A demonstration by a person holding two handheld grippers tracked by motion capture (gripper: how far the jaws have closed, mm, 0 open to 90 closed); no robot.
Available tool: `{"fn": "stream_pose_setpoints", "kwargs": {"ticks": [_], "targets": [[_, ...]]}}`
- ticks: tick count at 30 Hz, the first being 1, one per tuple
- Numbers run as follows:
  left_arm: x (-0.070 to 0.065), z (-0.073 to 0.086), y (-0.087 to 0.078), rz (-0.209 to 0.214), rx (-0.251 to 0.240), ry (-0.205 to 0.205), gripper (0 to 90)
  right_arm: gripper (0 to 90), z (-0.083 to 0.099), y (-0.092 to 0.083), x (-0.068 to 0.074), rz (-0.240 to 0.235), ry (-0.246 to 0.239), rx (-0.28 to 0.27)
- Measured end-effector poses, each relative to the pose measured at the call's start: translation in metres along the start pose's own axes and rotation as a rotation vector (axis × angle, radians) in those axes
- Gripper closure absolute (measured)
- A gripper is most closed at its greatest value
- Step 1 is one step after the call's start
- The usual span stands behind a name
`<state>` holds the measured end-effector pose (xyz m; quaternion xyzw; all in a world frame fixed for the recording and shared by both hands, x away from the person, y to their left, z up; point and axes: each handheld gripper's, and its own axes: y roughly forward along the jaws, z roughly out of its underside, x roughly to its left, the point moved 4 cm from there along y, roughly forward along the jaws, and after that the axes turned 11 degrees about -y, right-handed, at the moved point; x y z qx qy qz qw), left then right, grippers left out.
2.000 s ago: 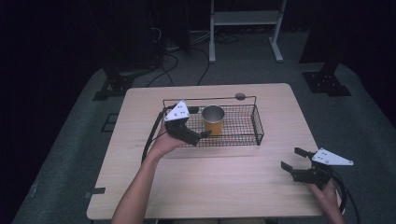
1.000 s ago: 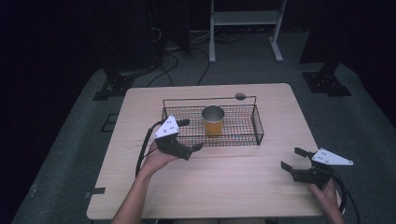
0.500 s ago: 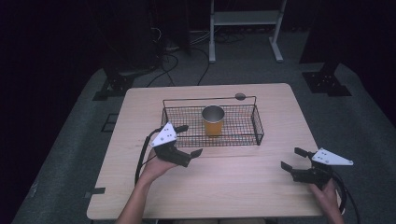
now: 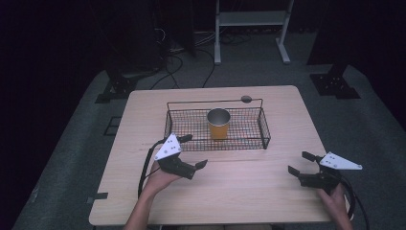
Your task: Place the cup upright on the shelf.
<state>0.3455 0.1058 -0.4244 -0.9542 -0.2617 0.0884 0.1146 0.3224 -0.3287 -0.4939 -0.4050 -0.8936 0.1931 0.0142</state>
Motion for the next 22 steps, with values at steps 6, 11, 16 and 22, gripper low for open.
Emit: {"fn": "stream_pose_setpoints", "kwargs": {"ticks": [6, 11, 16, 22], "targets": [[-0.006, 0.012, -0.009, -0.024, -0.025, -0.007, 0.0, 13.2, 0.0, 0.0, 0.0, 0.0, 0.001, -0.001], [-0.008, 0.02, -0.013, -0.039, -0.03, -0.015, 0.0, 13.2, 0.0, 0.0, 0.0, 0.0, 0.001, 0.0], [-0.011, 0.027, -0.02, -0.05, -0.066, -0.035, 0.0, 13.2, 0.0, 0.0, 0.0, 0.0, -0.001, 0.001], [-0.015, 0.032, -0.022, -0.058, -0.043, -0.026, 0.0, 13.2, 0.0, -0.001, 0.0, -0.008, -0.005, -0.005]]}}
